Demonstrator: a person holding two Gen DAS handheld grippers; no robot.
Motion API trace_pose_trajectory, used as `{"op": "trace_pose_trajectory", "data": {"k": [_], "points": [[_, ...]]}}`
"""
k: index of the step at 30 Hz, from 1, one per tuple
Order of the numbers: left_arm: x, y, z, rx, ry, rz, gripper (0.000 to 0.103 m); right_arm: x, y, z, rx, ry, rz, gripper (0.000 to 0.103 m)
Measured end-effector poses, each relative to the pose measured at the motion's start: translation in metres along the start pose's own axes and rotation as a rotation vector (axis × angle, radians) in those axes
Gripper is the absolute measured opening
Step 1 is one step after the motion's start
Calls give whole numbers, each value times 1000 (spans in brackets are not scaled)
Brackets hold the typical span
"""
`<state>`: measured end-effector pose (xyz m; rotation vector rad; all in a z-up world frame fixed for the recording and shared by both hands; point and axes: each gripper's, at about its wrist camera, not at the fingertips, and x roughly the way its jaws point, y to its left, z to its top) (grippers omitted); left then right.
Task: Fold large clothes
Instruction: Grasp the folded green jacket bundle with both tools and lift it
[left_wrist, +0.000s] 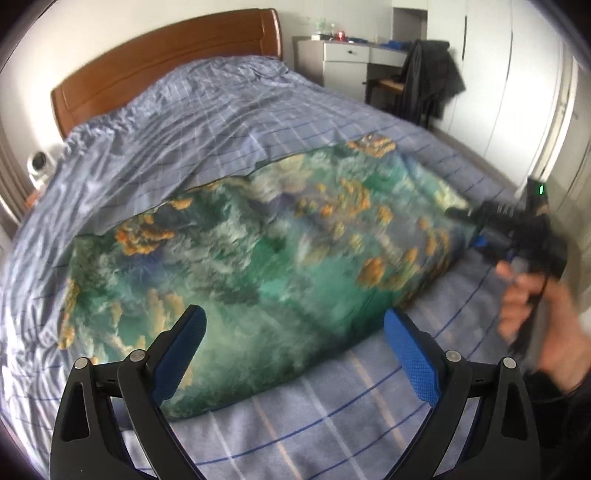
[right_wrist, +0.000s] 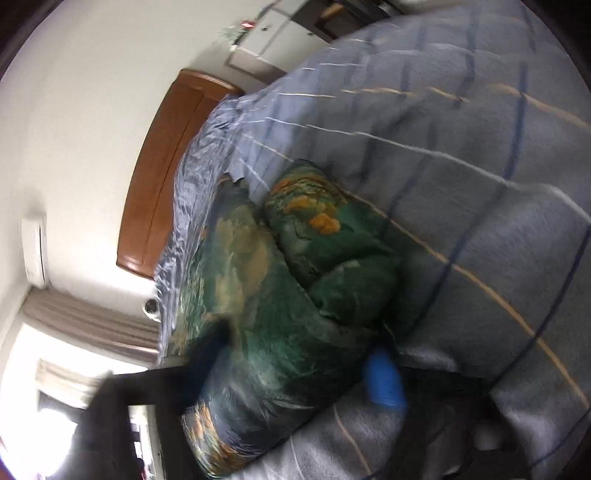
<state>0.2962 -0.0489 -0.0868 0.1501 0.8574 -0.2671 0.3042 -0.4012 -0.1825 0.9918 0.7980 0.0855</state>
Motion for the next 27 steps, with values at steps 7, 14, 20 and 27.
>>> {"op": "trace_pose_trajectory", "data": {"k": [7, 14, 20, 27], "points": [[-20, -12, 78, -15, -18, -203, 97, -56, 91, -26, -420, -118, 68, 29], [-24, -11, 130, -32, 62, -340, 97, -81, 197, -95, -951, -182, 115, 29], [-33, 25, 119, -84, 95, -323, 98, -73, 242, -176, -1348, -156, 134, 28], [-13, 38, 92, -31, 172, -69, 91, -68, 255, -248, -1639, -130, 148, 29]]}}
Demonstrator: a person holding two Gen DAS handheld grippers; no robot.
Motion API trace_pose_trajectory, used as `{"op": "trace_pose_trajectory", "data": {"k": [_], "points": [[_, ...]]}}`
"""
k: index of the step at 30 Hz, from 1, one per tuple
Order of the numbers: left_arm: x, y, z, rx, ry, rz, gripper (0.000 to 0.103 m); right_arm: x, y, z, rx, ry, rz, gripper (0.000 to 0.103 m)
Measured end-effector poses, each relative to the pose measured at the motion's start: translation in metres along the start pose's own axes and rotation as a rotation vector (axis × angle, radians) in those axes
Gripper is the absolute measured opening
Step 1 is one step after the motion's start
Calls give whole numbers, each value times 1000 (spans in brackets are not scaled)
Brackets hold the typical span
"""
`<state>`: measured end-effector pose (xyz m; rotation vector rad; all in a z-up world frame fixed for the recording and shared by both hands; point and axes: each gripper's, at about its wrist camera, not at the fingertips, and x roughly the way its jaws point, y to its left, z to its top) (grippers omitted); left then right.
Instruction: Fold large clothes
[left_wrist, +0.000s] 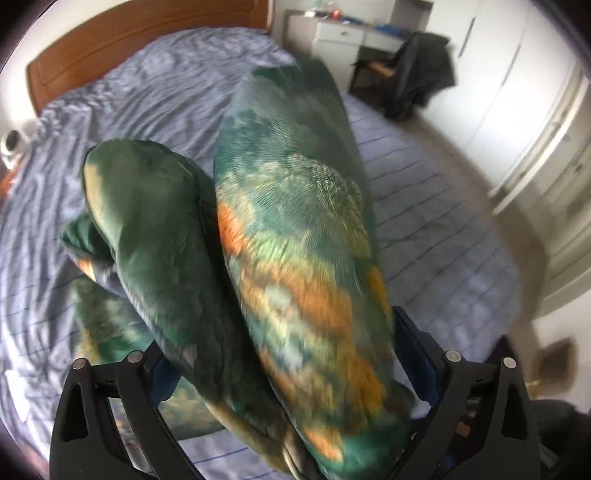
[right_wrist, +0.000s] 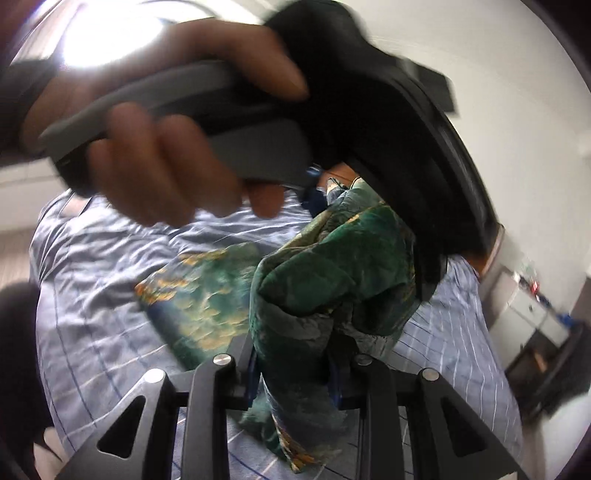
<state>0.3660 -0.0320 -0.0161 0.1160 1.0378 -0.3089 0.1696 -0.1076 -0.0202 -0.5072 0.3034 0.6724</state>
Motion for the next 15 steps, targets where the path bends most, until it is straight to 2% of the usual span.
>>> {"op": "trace_pose_trajectory", "data": {"k": [2, 4, 7, 8, 10, 13, 15], "points": [[6, 4, -4, -7, 11, 28, 51, -1, 4, -2, -20, 6, 7, 29], [10, 9, -6, -23, 16, 5, 37, 1, 6, -4, -22, 21, 8, 29], [9, 16, -7, -7, 4, 9, 33, 1, -2, -6, 15, 38, 45, 44], [7, 25, -6, -13, -3, 16, 32, -4, -7, -4, 43, 30, 92, 53], [0, 43, -10, -39, -14, 22, 32, -12, -17, -2, 110, 18, 151, 64], [-1, 83, -16, -87, -26, 60, 33, -26, -47, -2, 255, 23, 197, 64], [3, 107, -28, -123, -20, 79, 33, -24, -67, -6, 334, 43, 198, 64]]}}
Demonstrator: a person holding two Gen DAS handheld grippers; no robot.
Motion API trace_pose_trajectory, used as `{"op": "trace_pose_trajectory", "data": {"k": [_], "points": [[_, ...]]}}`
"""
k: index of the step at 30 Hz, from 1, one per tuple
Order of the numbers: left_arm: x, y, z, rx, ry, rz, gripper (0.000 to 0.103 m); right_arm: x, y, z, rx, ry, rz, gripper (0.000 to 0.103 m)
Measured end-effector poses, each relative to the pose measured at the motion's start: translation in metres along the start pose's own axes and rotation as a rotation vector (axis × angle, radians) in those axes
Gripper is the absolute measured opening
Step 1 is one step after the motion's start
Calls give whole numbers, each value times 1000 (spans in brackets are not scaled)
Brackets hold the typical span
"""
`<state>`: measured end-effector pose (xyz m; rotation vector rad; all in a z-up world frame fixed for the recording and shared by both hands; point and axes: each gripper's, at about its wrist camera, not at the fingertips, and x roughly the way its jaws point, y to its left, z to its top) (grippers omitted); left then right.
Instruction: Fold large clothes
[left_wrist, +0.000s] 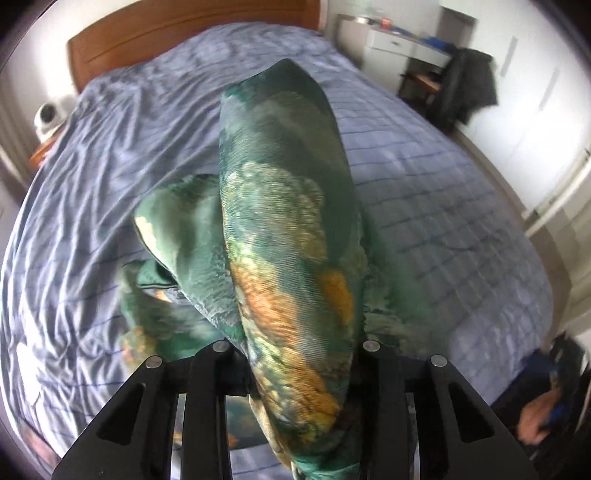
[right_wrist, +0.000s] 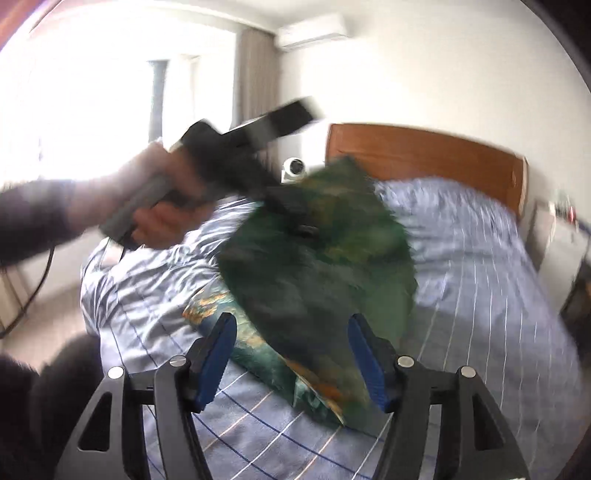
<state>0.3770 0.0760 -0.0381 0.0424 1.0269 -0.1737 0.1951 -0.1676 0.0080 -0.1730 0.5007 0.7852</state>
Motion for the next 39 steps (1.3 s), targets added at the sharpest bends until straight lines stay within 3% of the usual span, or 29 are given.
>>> {"op": "trace_pose_trajectory", "data": {"k": [3, 8, 10, 13, 19, 22, 24, 31, 35, 37, 39], "points": [[10, 29, -12, -35, 7, 47, 33, 9, -20, 2, 37, 28, -45, 64], [31, 78, -30, -165, 27, 66, 33, 48, -33, 14, 46, 125, -24, 39], [36, 94, -35, -217, 28, 49, 34, 67, -29, 20, 31, 156, -18, 35], [42, 109, -46, -275, 29, -2, 35, 98, -17, 22, -1, 188, -11, 35], [61, 120, -66, -299, 34, -28, 39, 155, 7, 8, -49, 228, -16, 35], [75, 132, -79, -347, 28, -87, 45, 188, 4, -15, -14, 349, -10, 35], [82, 135, -83, -366, 19, -100, 47, 200, 0, -27, 12, 402, -12, 35], [94, 132, -89, -362, -5, -91, 49, 212, -7, -30, 85, 443, -10, 34], [96, 138, -92, -373, -6, -111, 50, 214, -5, -20, 88, 489, -5, 34], [98, 138, -92, -379, -6, -116, 50, 214, -10, -1, 118, 533, 16, 34], [99, 139, -92, -380, -9, -116, 50, 214, -21, 31, 194, 503, 29, 34]]}}
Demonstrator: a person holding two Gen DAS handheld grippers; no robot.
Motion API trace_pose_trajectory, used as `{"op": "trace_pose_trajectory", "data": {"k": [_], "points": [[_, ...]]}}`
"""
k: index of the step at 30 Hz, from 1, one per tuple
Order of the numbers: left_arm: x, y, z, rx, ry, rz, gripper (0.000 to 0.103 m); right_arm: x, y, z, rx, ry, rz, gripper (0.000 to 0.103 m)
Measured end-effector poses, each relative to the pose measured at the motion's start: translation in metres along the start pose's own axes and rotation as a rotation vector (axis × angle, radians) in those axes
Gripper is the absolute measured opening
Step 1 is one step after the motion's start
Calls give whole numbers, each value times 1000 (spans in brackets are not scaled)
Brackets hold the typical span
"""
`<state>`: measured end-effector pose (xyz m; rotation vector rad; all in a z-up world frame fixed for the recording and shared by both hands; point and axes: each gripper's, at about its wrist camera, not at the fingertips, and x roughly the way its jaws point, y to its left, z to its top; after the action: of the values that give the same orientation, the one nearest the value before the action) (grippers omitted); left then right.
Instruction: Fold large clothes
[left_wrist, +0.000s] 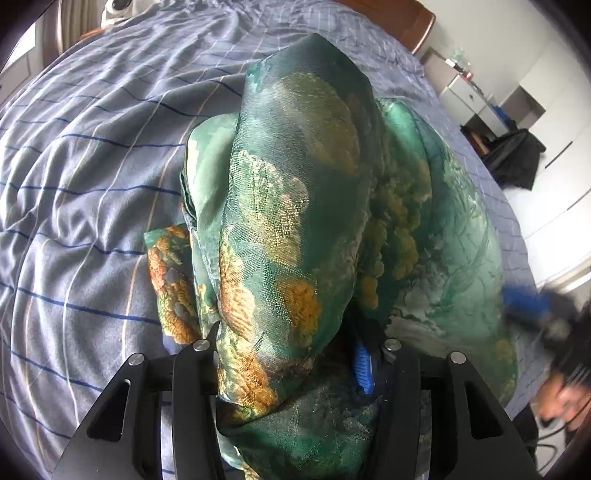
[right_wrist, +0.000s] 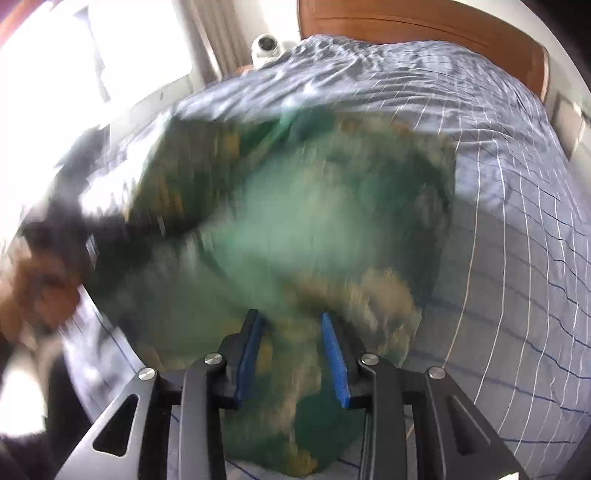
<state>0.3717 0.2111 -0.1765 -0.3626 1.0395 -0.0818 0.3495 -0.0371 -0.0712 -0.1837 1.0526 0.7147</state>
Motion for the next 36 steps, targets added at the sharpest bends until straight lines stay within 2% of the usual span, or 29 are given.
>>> {"op": "trace_pose_trajectory", "data": {"k": [4, 6, 8, 10, 14, 22, 25, 27, 30, 33, 36], "points": [[-2, 4, -3, -1, -8, -5, 51, -7, -12, 56, 113, -107, -30, 35], [-4, 9, -4, -9, -8, -15, 52, 9, -24, 83, 207, -161, -58, 35], [-5, 12, -5, -17, -9, -26, 52, 35, -36, 96, 299, -182, -14, 35], [-4, 16, -6, -25, -8, -37, 52, 67, -46, 95, 368, -187, 20, 35], [2, 20, -5, -26, -8, -52, 53, 115, -56, 80, 373, -215, -5, 35], [5, 15, -6, -26, -20, -14, 54, 137, -54, 81, 327, -221, -98, 33], [2, 10, -5, -22, -11, -12, 54, 123, -62, 81, 354, -192, -35, 35], [0, 5, -5, -8, -10, -2, 54, 96, -68, 85, 376, -144, 55, 35], [0, 4, -2, -8, -5, 2, 54, 46, -61, 73, 298, -113, 92, 35], [1, 5, -1, -12, -2, -6, 54, -8, -41, 28, 164, -113, 131, 35], [1, 8, -1, -18, -1, -11, 54, -42, -9, -36, 51, -108, 158, 35]]}}
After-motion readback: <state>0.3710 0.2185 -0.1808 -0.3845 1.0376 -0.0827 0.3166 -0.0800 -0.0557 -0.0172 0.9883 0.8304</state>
